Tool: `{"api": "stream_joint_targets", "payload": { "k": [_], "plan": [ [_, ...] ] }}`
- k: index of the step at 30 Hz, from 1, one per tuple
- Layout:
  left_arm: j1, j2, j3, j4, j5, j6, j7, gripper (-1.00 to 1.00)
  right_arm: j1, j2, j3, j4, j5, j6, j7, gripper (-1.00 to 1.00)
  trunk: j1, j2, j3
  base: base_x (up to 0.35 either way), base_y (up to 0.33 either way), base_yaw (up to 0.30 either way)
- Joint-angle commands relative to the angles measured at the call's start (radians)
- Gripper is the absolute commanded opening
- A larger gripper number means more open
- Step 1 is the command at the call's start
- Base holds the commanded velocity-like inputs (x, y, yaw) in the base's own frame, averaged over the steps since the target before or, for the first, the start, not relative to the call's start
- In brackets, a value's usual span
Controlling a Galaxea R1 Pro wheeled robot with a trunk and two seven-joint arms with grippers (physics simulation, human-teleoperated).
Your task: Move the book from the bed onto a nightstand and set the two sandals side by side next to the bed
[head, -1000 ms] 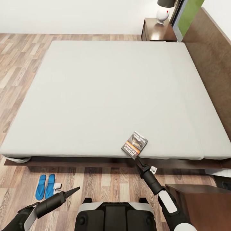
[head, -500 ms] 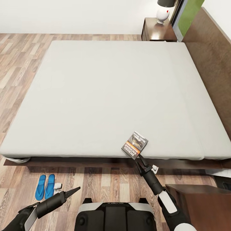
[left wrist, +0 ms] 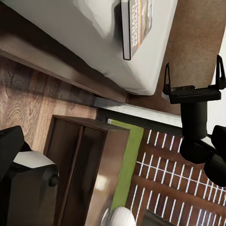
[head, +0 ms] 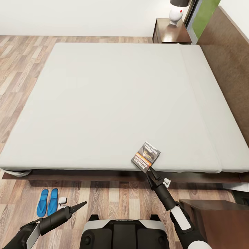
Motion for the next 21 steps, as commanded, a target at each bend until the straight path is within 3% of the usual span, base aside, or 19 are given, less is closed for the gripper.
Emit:
{"api": "stream_joint_targets", "payload": {
  "k": [1, 7, 15, 21],
  "plan": [
    [0.000, 0.000, 0.001, 0.000, 0.001, 0.011, -0.003, 1.00, 0.000, 0.001, -0.004, 0.000, -0.003, 0.009, 0.002, 1.00, 0.004, -0.008, -0.004, 0.000, 0.000, 0.000],
    [0.000, 0.000, 0.001, 0.000, 0.001, 0.011, -0.003, 1.00, 0.000, 0.001, -0.004, 0.000, -0.003, 0.009, 0.002, 1.00, 0.027, -0.050, -0.023, 0.000, 0.000, 0.000],
    [0.000, 0.000, 0.003, 0.000, 0.002, 0.010, -0.004, 1.00, 0.000, 0.001, -0.004, 0.000, -0.003, 0.009, 0.003, 1.00, 0.027, -0.050, -0.023, -0.005, 0.000, 0.000],
    [0.000, 0.000, 0.003, 0.000, 0.002, 0.010, -0.003, 1.00, 0.000, 0.001, -0.004, 0.000, -0.003, 0.009, 0.004, 1.00, 0.027, -0.050, -0.023, -0.135, 0.000, 0.000]
  ]
}}
